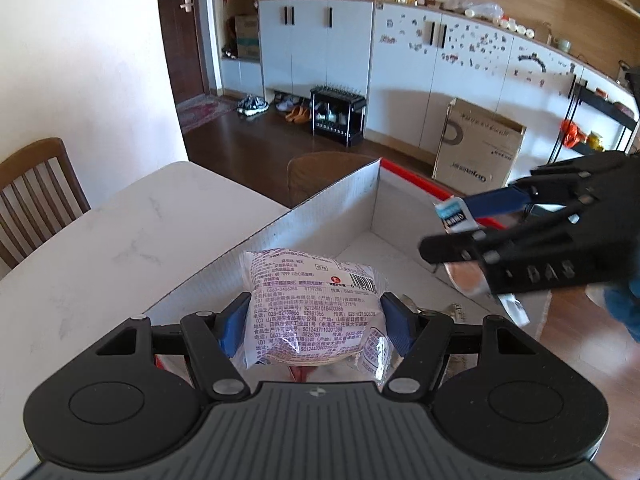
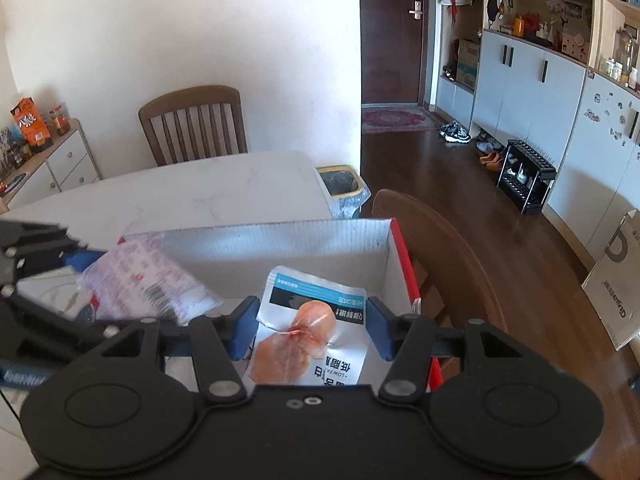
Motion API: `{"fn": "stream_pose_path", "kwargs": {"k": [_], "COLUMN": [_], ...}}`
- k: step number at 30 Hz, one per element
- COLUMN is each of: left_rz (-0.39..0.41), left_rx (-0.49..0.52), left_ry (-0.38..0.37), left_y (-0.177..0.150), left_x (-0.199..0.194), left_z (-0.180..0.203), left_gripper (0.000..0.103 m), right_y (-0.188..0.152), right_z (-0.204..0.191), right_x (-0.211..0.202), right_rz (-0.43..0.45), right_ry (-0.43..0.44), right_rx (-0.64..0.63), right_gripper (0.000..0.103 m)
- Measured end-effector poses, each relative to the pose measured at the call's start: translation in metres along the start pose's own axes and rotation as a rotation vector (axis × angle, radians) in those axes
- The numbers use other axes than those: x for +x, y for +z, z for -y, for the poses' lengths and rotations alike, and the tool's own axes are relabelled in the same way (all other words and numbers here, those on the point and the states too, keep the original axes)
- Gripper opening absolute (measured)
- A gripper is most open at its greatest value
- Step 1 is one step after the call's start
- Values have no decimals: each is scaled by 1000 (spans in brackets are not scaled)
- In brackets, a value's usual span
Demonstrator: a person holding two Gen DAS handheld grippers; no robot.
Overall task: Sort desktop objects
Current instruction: 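Carry the bread bag and sausage packet with both grippers into the red box, then lower the bread bag with the left gripper and open it while the right gripper releases the packet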
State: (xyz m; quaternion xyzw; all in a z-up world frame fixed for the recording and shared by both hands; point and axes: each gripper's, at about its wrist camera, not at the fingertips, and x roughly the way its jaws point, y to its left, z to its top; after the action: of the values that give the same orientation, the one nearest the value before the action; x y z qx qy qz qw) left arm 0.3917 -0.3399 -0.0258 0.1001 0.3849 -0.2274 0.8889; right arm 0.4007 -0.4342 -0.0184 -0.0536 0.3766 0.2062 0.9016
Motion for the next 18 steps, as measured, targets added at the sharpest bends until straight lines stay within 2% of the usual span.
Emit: {"fn": "stream_pose_path", "kwargs": {"k": [3, 10, 18], "left_rz": [-18, -84, -123], "left_rx": [14, 39, 26], "left_ry": [-26, -35, -65], "left_y": [2, 2, -5], "left_x": [13, 41, 57], "left_z": [-3, -1, -4], "left_gripper": [68, 68, 69], "right_y": [-3, -7, -17], "right_z": [1, 8, 14], "right_x": [8, 31, 46], "right_rz": [-14, -58, -103], "right_ry": [-8, -13, -16], "right_rx": [-9, 13, 39], "right_gripper": [57, 57, 57]}}
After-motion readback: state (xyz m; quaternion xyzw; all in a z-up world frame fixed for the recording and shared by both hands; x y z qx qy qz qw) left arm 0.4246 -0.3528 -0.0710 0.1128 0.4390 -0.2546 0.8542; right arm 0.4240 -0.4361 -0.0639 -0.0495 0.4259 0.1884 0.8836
